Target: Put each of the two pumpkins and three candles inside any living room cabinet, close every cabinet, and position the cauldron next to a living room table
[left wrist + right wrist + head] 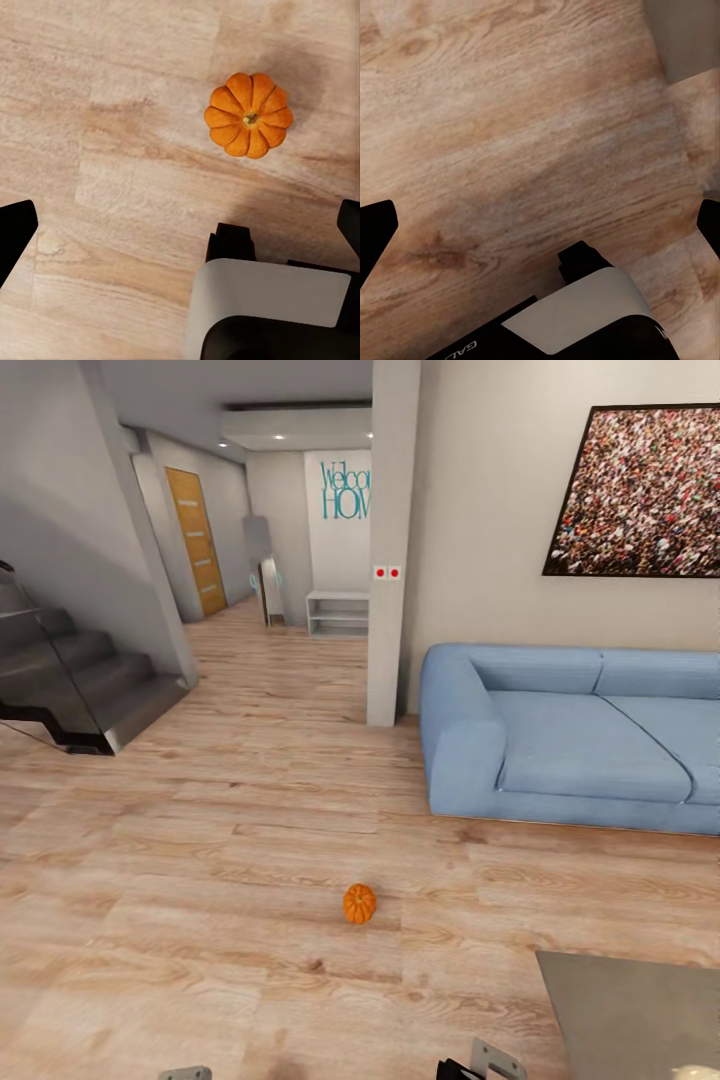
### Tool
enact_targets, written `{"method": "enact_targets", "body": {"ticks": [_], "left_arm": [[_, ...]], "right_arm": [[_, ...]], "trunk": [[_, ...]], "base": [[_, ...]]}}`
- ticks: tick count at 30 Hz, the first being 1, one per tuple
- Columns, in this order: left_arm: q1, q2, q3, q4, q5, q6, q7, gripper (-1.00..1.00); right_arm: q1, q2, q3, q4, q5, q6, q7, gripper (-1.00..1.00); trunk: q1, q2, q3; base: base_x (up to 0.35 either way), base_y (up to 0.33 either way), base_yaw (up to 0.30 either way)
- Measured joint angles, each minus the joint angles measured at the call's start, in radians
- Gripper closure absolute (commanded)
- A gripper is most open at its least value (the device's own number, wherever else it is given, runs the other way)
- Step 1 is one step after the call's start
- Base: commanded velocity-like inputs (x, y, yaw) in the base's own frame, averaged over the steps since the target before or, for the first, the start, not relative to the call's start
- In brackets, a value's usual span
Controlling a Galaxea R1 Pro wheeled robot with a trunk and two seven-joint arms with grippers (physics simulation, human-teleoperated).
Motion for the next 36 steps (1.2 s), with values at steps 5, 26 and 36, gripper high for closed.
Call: {"method": "enact_targets", "body": {"ticks": [5, 26, 36], "left_arm": [[0.0, 0.002, 0.001, 0.0, 0.001, -0.001, 0.0, -1.0], [-0.257, 0.078, 0.079, -0.112, 0.013, 0.178, 0.036, -1.0], [-0.261, 0.079, 0.078, -0.109, 0.013, 0.164, 0.035, -1.0]], "right_arm": [[0.0, 0.002, 0.002, -0.003, 0.001, -0.001, 0.0, -1.0], [-0.091, 0.004, -0.006, -0.464, 0.003, 0.444, -0.036, -1.0], [-0.095, 0.0, -0.011, -0.467, 0.002, 0.45, -0.035, -1.0]], "trunk": [[0.0, 0.0, 0.0], [0.0, 0.0, 0.0], [0.031, -0.056, -0.025]], "base": [[0.0, -0.006, 0.0], [0.0, 0.0, 0.0], [0.0, 0.0, 0.0]]}}
